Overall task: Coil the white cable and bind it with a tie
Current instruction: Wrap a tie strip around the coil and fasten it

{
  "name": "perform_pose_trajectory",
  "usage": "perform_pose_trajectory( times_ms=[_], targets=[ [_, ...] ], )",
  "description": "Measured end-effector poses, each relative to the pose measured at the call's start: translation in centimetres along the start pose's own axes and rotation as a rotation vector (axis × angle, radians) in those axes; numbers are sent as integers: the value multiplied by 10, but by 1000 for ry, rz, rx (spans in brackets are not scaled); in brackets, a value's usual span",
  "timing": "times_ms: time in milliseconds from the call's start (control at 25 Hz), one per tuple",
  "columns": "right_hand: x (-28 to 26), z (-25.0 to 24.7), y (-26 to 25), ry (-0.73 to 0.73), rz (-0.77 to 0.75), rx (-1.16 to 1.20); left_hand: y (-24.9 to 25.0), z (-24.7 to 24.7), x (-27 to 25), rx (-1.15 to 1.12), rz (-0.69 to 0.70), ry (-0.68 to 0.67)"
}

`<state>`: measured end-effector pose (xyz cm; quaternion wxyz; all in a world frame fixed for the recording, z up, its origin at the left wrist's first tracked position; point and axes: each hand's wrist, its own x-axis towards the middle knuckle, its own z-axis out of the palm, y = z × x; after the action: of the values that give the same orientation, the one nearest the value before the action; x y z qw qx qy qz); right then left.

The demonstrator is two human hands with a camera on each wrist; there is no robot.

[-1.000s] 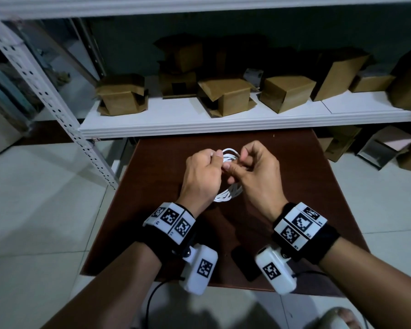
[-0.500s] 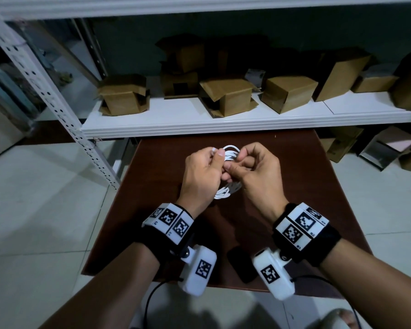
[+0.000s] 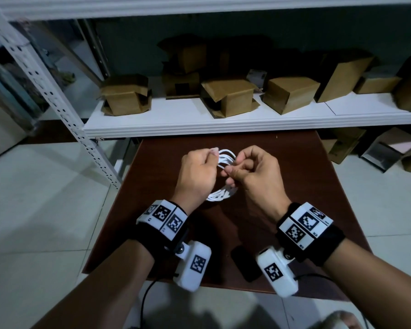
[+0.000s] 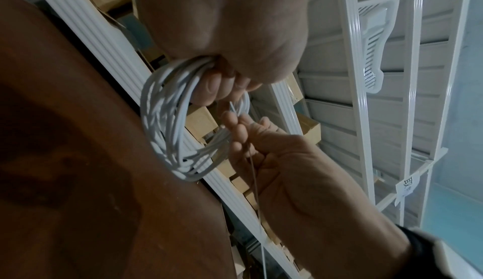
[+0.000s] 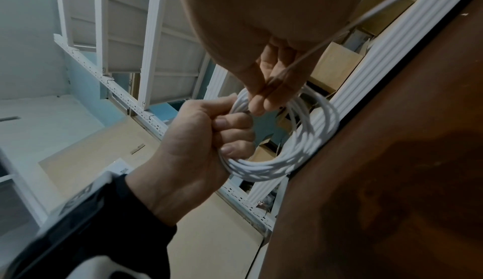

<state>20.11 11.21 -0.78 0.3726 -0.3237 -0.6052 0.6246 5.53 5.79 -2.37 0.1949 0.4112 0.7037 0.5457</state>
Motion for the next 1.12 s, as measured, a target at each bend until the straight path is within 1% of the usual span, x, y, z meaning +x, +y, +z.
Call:
perform_pose_trajectory(
  times_ms=[160,320,480,640,720,920,1040,1120],
  targets=[
    [-2,0,3,34,-16,27,3,11,-6,3,-59,-54],
    [-6,2,1,28,-32,37,8,8,-4,5,-81,-40],
    [0,-3,-5,-59,18,-31,8,-10,8,-6,-131,78],
    [10,-23,-13,-139,21,-279,2,-41,24,-58,-179,222],
    [16,-34,-16,-151,53,-355,-1,-50,28,-91,-204,277],
    [26,-54,-26,-26,75,-599,-4,-65,36,-144,-216,352],
    [28,-63,-29,52,94,-663,-7,-73,42,-175,-219,430],
    [32,-68,-28,114,121,-726,-10,-77,44,-186,-212,454]
  ],
)
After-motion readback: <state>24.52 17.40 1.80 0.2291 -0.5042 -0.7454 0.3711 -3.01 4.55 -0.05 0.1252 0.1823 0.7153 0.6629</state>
